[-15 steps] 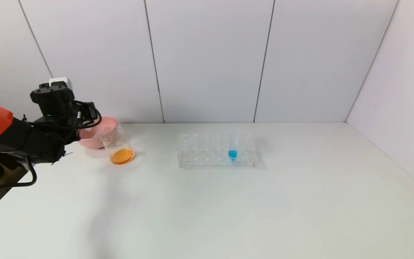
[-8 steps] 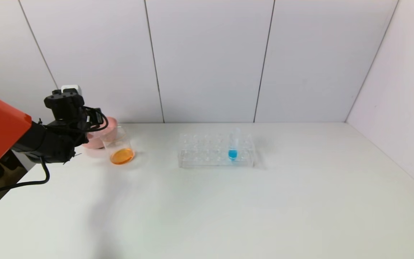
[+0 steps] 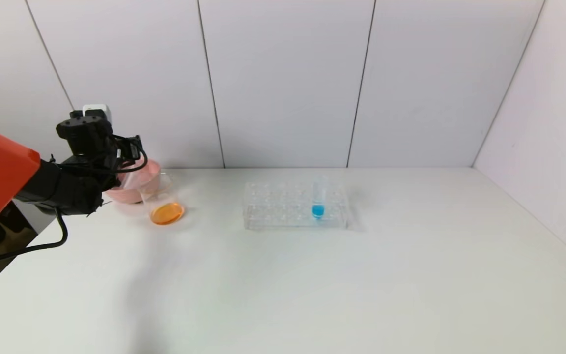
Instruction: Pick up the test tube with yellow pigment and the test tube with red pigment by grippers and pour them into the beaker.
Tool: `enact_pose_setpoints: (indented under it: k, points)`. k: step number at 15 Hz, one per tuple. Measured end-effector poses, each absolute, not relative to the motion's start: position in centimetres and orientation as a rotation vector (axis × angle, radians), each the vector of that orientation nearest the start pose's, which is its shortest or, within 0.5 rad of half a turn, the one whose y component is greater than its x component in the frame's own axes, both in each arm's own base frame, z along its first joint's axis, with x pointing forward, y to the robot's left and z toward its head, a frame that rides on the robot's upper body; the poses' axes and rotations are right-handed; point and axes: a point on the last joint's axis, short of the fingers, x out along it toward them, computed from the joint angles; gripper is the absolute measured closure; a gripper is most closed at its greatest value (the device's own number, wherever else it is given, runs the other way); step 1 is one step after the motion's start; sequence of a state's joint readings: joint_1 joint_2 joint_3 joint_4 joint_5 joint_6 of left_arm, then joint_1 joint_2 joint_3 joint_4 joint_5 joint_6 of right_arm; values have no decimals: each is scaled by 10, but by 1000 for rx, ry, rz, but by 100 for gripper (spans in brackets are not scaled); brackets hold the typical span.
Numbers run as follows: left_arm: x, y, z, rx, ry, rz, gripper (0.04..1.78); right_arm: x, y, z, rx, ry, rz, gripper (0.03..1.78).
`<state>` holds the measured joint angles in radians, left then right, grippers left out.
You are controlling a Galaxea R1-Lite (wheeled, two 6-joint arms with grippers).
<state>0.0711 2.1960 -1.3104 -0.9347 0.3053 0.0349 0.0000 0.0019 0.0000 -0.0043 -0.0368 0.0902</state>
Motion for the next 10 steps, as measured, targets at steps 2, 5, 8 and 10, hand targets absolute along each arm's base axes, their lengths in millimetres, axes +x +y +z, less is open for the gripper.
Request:
enact_pose_setpoints:
  k: [2, 5, 8, 10]
  points:
    - [448, 30, 171, 18, -81, 354, 10, -23, -1, 76, 90, -4, -37, 10]
    - [446, -3, 188, 11, -115, 277, 5, -23, -1, 76, 90, -4, -37, 10]
    - [431, -46, 212, 14, -90, 163, 6, -23, -1, 76, 90, -4, -37, 10]
    - [413, -63, 227, 20, -83, 85, 6, -23, -1, 76, 90, -4, -37, 10]
